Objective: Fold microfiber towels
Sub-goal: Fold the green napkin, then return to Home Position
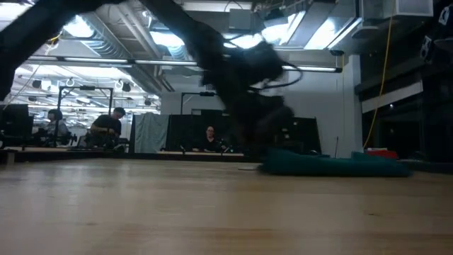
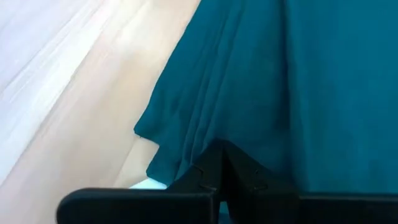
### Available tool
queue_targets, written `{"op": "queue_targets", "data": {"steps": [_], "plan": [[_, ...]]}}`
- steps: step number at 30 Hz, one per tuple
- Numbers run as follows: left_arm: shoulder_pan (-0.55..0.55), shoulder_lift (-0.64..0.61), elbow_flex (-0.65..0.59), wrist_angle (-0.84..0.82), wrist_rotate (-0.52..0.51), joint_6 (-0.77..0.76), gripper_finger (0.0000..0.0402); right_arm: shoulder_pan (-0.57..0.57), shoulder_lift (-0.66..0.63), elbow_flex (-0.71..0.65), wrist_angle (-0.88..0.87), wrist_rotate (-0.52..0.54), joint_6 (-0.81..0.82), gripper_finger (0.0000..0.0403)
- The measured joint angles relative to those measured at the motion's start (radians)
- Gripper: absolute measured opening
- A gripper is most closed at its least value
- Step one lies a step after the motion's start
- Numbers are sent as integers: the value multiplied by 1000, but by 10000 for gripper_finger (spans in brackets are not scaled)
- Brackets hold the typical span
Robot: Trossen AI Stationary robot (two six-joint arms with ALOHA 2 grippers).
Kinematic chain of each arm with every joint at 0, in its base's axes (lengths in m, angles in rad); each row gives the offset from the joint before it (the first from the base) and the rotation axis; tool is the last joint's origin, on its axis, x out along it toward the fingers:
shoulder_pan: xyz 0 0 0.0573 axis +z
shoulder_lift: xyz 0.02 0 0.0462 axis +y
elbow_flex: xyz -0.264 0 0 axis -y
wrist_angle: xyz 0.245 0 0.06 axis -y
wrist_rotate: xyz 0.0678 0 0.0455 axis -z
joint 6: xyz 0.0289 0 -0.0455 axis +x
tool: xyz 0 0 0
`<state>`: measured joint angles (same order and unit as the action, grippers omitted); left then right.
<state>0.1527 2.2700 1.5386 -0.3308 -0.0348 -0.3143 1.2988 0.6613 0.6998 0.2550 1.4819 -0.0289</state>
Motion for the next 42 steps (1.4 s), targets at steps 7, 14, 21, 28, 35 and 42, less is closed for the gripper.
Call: {"op": "queue_targets", "data": {"steps": [7,14,21,28,35,42], "plan": [[5,-338,-524,201,-87,-122,2,36,17,0,-3,65,-14,12],[-79,-724,-946,739,-113,-64,4,74,-32,0,-237,55,46,5],[-38,-954,-1106,1056,-73,74,6,73,-156,-3,-580,50,150,18],[72,-981,-1228,1295,93,168,2,135,-240,-84,-992,88,539,21],[156,-1135,-1400,1358,150,216,4,211,-250,-88,-1130,88,604,5],[124,-1528,-1472,897,68,280,5,208,-250,-88,-1263,88,774,9]]}}
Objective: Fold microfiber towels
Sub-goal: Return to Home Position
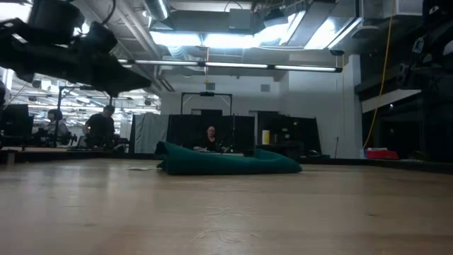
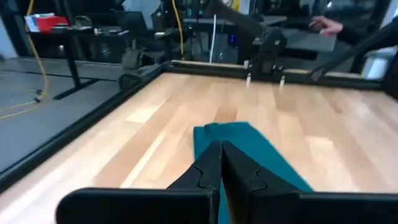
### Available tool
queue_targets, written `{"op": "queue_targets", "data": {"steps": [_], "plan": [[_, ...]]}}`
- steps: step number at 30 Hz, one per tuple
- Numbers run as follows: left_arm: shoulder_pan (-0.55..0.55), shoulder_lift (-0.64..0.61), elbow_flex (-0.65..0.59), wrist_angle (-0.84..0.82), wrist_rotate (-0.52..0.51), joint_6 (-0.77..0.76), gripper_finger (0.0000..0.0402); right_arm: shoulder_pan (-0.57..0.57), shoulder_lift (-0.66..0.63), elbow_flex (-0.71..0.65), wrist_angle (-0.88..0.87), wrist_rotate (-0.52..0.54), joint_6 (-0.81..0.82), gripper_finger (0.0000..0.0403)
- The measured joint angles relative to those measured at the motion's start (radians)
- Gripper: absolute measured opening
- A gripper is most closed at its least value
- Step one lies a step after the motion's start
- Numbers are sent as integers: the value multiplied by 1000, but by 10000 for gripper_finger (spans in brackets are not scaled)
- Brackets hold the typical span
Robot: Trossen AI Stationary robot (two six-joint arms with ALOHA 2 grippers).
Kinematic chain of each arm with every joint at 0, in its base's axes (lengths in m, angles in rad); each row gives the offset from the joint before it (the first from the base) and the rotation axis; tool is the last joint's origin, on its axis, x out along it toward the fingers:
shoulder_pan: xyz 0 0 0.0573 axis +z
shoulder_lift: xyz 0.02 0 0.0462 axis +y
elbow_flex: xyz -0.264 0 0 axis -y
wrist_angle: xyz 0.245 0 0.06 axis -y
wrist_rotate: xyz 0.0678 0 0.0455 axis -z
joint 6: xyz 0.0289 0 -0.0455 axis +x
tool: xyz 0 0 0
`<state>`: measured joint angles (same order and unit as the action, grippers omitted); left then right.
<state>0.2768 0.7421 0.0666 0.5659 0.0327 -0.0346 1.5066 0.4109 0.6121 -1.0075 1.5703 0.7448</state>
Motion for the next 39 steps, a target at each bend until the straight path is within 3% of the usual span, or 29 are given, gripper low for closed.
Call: {"op": "queue_targets", "data": {"steps": [3,12,19,29,39], "plan": [[-20,-189,2,-217,-45,33,2,0,22,-8,31,0,4,4],[-42,-730,2,-642,-113,108,2,-50,71,-128,80,0,112,3],[-47,-728,-22,-646,-106,108,7,-139,72,-246,86,-3,242,9],[-48,-742,-57,-539,-66,81,7,-206,83,-371,241,0,283,5],[-48,-725,-57,-549,-59,26,5,-211,83,-379,253,0,324,23]]}}
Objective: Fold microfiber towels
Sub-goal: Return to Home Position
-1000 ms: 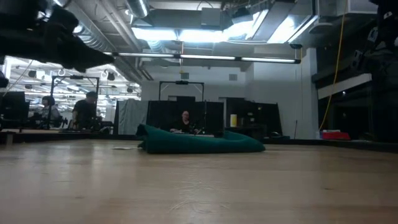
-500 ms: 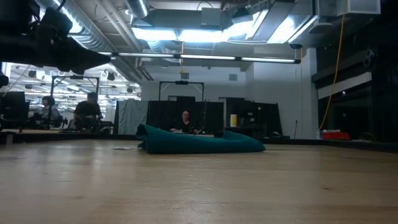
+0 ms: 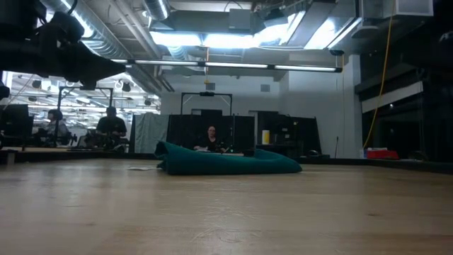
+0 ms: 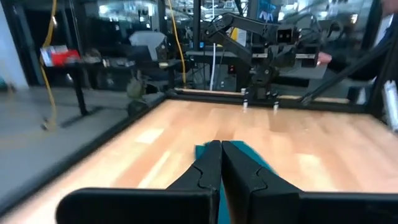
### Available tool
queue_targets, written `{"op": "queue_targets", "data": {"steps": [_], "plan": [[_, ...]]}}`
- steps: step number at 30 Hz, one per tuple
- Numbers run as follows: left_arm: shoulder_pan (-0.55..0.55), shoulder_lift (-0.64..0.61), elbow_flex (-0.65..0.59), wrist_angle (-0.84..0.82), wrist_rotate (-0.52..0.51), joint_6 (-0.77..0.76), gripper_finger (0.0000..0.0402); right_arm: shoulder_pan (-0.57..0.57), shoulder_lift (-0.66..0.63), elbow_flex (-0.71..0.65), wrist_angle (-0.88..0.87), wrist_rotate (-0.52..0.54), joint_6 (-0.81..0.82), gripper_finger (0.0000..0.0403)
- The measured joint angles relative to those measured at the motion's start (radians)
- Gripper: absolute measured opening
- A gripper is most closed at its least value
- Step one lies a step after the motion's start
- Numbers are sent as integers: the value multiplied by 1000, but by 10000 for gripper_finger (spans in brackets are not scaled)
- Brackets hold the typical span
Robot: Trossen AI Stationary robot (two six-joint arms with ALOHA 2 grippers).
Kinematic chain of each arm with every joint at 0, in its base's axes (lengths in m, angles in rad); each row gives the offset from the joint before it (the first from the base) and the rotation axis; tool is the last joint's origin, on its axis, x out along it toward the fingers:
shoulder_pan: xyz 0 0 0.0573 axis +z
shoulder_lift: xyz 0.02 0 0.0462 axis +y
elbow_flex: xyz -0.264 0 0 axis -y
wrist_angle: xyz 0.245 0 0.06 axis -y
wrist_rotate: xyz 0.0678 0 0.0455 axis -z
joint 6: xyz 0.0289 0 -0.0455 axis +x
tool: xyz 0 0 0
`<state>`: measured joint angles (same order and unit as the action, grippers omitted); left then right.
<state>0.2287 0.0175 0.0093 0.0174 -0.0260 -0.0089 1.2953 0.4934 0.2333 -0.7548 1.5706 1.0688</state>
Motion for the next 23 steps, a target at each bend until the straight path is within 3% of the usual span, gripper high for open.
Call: {"op": "queue_targets", "data": {"steps": [4,8,23], "plan": [[0,4,0,0,0,-129,5,0,0,0,30,-46,131,28],[0,4,0,0,-4,-119,9,0,0,0,30,-192,82,33],[0,4,0,1,-6,-119,8,-3,-1,-8,50,-1021,48,54]]}}
